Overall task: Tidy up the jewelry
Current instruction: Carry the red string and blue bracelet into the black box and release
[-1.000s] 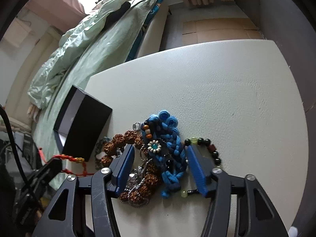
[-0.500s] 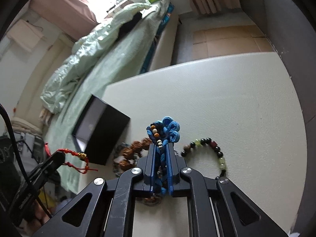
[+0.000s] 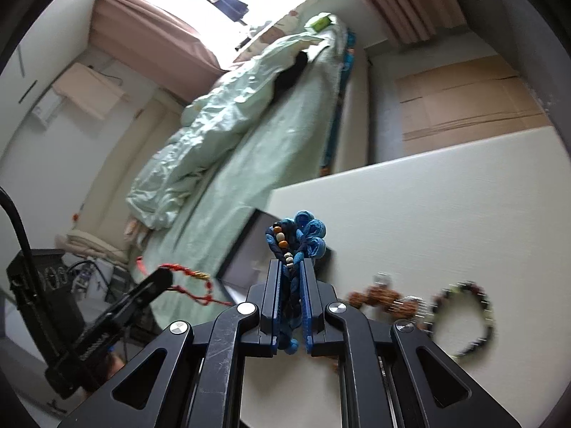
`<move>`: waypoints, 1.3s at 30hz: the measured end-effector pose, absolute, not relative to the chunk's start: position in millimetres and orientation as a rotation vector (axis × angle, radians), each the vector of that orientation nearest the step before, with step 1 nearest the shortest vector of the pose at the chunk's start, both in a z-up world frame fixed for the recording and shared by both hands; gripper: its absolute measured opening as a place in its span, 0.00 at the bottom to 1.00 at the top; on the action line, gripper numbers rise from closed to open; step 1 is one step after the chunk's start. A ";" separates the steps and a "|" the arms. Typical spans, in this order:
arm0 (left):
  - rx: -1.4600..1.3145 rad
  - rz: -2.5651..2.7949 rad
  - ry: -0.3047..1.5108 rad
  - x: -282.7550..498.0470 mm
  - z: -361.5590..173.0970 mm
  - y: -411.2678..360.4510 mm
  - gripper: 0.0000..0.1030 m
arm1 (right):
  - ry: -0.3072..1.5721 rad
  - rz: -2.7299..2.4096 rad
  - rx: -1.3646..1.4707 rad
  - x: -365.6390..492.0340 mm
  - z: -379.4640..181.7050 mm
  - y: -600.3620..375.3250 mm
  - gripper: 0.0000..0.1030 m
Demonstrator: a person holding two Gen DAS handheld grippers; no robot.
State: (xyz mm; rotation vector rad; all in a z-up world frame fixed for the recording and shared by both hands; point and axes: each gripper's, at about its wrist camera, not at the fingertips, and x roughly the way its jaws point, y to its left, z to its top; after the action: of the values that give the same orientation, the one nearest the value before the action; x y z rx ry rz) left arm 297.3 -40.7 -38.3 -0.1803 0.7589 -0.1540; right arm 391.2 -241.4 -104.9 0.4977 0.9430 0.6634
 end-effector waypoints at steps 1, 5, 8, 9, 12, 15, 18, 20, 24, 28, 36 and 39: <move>-0.179 -0.154 0.758 299.0 -37.4 -38.6 0.02 | 0.940 0.682 0.506 392.7 -104.4 -234.6 0.11; -0.160 -0.145 0.753 305.8 -34.7 -29.3 0.02 | 0.943 0.734 0.531 395.7 -105.3 -209.7 0.11; -0.151 -0.125 0.758 310.6 -35.2 -20.2 0.02 | 0.947 0.747 0.532 399.3 -106.4 -189.7 0.11; -0.151 -0.120 0.761 312.1 -35.7 -17.7 0.02 | 0.948 0.756 0.535 400.3 -106.7 -183.5 0.11; -0.144 -0.100 0.765 315.4 -35.0 -9.6 0.02 | 0.980 0.780 0.525 408.1 -110.2 -159.1 0.17; -0.142 -0.092 0.766 315.9 -34.4 -5.2 0.02 | 1.035 0.766 0.496 411.5 -116.9 -142.6 0.56; -0.140 -0.098 0.763 316.8 -34.4 -4.3 0.02 | 1.025 0.745 0.463 409.0 -112.6 -142.6 0.57; -0.145 -0.105 0.766 317.9 -35.5 -5.6 0.02 | 1.014 0.732 0.469 407.0 -109.9 -151.3 0.57; -0.146 -0.120 0.771 320.8 -36.2 -11.1 0.02 | 1.010 0.675 0.487 405.1 -110.2 -180.4 0.57; -0.152 -0.138 0.779 326.3 -36.5 -17.1 0.02 | 0.997 0.647 0.469 403.5 -107.4 -199.2 0.57; -0.168 -0.196 0.806 333.8 -40.5 -36.7 0.03 | 1.020 0.607 0.429 400.5 -112.5 -227.6 0.57; -0.169 -0.201 0.866 340.9 -50.1 -43.9 0.22 | 1.021 0.596 0.429 397.9 -112.6 -240.4 0.57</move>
State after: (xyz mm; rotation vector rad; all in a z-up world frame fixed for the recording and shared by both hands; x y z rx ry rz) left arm 340.9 -43.9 -50.1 -0.1687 0.8656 -0.2005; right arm 397.9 -240.4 -112.6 0.4294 1.0212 0.5958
